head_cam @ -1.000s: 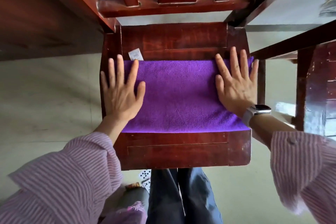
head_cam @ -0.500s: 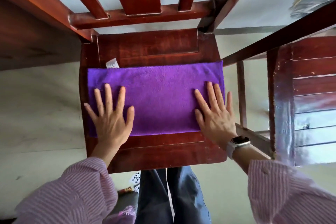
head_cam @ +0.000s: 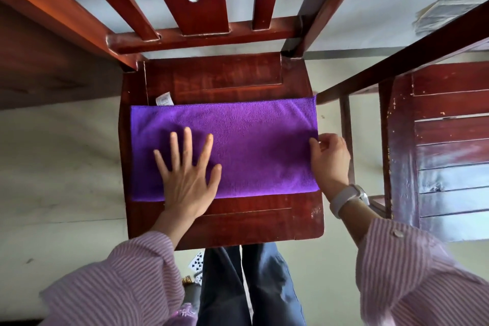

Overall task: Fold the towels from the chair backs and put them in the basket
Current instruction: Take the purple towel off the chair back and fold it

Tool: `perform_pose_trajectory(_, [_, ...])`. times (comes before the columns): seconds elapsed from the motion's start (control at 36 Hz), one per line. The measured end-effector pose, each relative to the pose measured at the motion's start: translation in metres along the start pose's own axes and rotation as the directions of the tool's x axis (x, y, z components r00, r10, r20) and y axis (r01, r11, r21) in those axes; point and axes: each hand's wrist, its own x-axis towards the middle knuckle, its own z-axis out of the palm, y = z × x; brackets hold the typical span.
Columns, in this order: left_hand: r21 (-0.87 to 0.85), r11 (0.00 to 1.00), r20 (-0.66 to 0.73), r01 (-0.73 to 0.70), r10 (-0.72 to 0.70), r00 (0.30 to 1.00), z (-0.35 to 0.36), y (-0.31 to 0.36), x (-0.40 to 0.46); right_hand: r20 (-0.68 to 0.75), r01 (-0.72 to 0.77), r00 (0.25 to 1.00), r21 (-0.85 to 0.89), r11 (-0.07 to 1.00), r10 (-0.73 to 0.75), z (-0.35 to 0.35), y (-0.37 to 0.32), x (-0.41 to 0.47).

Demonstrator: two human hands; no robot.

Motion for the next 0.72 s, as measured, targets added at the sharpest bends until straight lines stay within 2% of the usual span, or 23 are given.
perform_pose_trajectory(0.19, [0.017, 1.000, 0.060, 0.026, -0.027, 0.998, 0.006, 0.003, 0.001, 0.100, -0.213, 0.969, -0.108, 0.971, 0.224, -0.002, -0.012, 0.008])
perform_pose_trajectory(0.31, [0.029, 0.999, 0.076, 0.015, -0.017, 0.997, 0.003, 0.001, 0.001, 0.145, -0.207, 0.962, -0.166, 0.964, 0.232, -0.002, -0.020, 0.010])
perform_pose_trajectory(0.42, [0.023, 0.999, 0.104, 0.025, -0.027, 0.994, 0.001, 0.003, 0.002, 0.111, -0.169, 0.974, -0.216, 0.962, 0.196, -0.004, -0.025, 0.004])
perform_pose_trajectory(0.53, [-0.016, 1.000, 0.162, 0.014, -0.011, 0.987, -0.007, 0.003, 0.002, 0.163, -0.234, 0.959, 0.005, 0.972, 0.230, -0.015, -0.027, -0.002])
perform_pose_trajectory(0.61, [-0.150, 0.988, 0.170, 0.027, -0.001, 0.985, -0.015, 0.002, 0.006, 0.279, -0.357, 0.917, 0.246, 0.901, 0.287, -0.028, -0.031, -0.004])
perform_pose_trajectory(0.64, [-0.273, 0.961, 0.141, 0.053, -0.015, 0.990, -0.021, 0.003, 0.007, 0.300, -0.364, 0.913, 0.295, 0.884, 0.276, -0.033, -0.036, -0.006])
perform_pose_trajectory(0.67, [-0.449, 0.888, 0.098, 0.098, -0.061, 0.993, -0.030, 0.003, 0.009, 0.303, -0.334, 0.923, 0.324, 0.885, 0.238, -0.036, -0.045, -0.010])
perform_pose_trajectory(0.69, [-0.640, 0.751, 0.086, 0.162, -0.140, 0.986, -0.039, 0.003, 0.010, 0.294, -0.271, 0.940, 0.339, 0.901, 0.172, -0.038, -0.057, -0.016])
perform_pose_trajectory(0.72, [-0.802, 0.547, 0.139, 0.239, -0.217, 0.966, -0.049, 0.003, 0.012, 0.303, -0.195, 0.949, 0.357, 0.914, 0.084, -0.038, -0.072, -0.024])
